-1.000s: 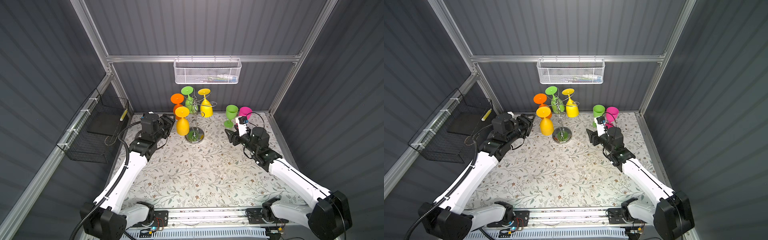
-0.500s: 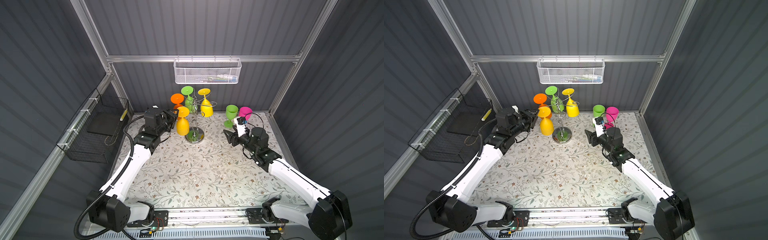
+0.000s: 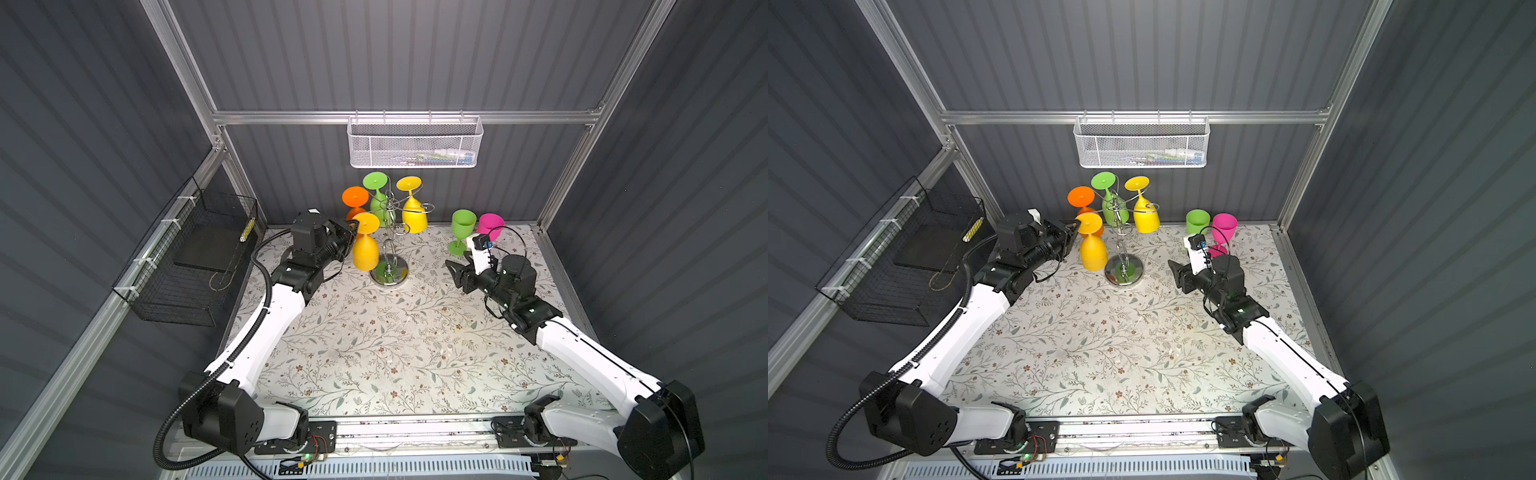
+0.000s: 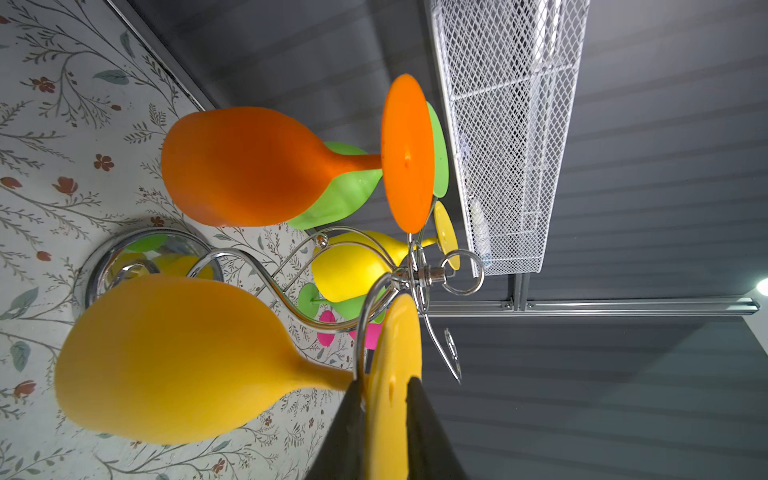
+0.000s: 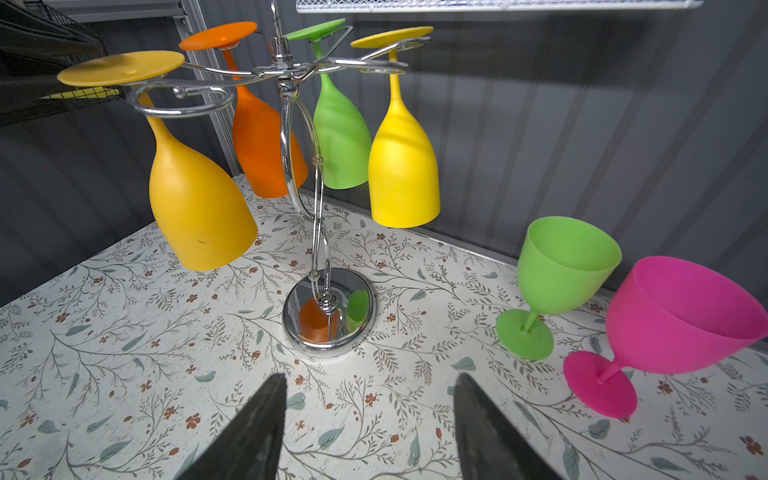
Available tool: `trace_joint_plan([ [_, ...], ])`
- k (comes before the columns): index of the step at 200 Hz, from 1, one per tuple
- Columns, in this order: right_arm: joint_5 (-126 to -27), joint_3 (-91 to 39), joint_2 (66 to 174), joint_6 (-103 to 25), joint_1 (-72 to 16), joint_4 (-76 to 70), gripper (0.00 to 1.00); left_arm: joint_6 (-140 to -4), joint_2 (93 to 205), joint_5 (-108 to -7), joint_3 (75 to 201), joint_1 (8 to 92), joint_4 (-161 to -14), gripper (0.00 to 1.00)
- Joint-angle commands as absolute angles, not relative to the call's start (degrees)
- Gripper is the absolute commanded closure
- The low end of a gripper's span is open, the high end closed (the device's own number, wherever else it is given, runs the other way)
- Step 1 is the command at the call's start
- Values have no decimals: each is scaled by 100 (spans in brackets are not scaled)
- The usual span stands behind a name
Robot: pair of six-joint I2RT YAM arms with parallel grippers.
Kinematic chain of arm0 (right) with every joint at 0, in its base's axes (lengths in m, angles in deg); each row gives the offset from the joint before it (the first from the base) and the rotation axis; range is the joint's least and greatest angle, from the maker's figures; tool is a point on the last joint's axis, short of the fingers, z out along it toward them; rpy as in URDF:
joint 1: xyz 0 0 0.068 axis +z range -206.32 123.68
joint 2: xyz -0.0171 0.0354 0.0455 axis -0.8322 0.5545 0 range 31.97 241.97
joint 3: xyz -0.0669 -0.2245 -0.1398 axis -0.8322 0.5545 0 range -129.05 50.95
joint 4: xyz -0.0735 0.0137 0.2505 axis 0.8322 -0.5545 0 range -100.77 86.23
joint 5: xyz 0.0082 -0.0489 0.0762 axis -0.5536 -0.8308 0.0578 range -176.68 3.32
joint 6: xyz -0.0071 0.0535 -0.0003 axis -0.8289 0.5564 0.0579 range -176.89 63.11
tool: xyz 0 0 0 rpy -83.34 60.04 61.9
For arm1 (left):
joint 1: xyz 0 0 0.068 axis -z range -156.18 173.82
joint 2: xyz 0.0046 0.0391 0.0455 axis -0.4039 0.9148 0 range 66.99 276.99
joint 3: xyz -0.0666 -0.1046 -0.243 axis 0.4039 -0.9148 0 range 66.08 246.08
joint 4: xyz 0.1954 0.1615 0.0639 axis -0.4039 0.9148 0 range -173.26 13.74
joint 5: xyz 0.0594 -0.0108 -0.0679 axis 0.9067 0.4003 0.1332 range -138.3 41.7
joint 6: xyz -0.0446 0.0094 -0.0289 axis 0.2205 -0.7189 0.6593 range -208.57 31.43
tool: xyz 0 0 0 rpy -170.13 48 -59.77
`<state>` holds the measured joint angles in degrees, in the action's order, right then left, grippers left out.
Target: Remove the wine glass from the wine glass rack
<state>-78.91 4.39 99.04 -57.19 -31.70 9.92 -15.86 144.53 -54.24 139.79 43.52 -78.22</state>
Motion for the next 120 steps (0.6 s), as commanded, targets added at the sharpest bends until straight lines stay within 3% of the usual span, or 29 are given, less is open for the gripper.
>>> trace_joint_plan([
  [1, -7815, 402, 9913, -5768, -3134, 1108, 35, -1640, 14424, -5507, 14198, 4324, -7945, 82],
  [120, -7850, 388, 9955, -5760, -3094, 1108, 35, -1745, 14326, -5456, 14235, 4324, -7883, 100],
])
